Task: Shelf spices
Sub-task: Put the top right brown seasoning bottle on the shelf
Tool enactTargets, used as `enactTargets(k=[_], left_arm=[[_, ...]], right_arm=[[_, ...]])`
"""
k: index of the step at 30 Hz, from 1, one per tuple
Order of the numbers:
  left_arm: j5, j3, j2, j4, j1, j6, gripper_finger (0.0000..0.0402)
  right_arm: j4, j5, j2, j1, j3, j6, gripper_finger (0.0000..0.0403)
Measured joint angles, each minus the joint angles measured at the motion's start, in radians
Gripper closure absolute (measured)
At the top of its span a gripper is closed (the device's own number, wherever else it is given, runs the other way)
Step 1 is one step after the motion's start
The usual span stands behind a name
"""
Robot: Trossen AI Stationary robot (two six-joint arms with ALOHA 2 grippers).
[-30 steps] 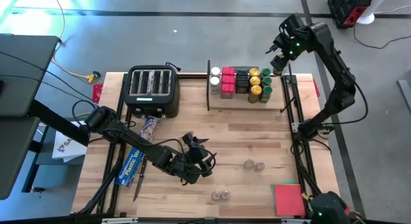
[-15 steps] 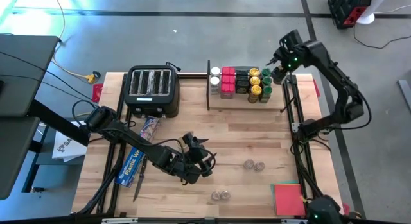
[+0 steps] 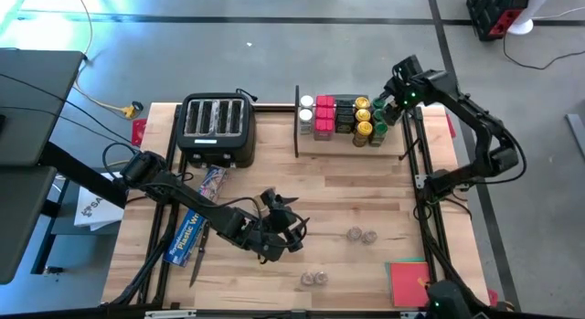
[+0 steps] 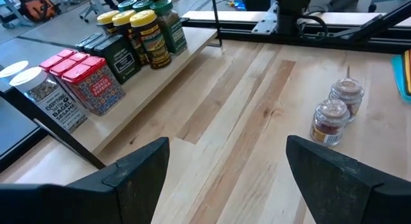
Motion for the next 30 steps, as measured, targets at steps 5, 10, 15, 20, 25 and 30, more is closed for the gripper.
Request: enactTargets(k=[5, 10, 15, 20, 25, 30], left_arm=[[0.000, 0.000, 0.000, 0.000, 0.000, 0.000, 0.0094], [0.000, 0.000, 0.000, 0.001, 0.000, 0.001, 0.0094], [0.001, 0.000, 0.000, 0.009, 0.000, 0.001, 0.0094], [0.001, 0.000, 0.000, 0.009, 0.000, 0.001, 0.0094], [0.001, 0.000, 0.000, 0.010, 0.000, 0.001, 0.0094], [0.001, 0.000, 0.000, 0.011, 0.000, 0.001, 0.0094]], right_arm=[[0.036, -0.006, 0.000, -0.004, -0.037, -0.008, 0.0140], [0.067, -0.006, 0.000, -0.004, -0.061, -0.006, 0.0140], [0.084, -0.035, 0.000, -0.004, -0.067, 0.001, 0.0137], [0.091, -0.043, 0.000, -0.004, -0.067, 0.001, 0.0120], [0.091, -0.043, 0.000, -0.004, -0.067, -0.008, 0.0116], [0.094, -0.032, 0.000, -0.003, -0.064, -0.012, 0.0114]])
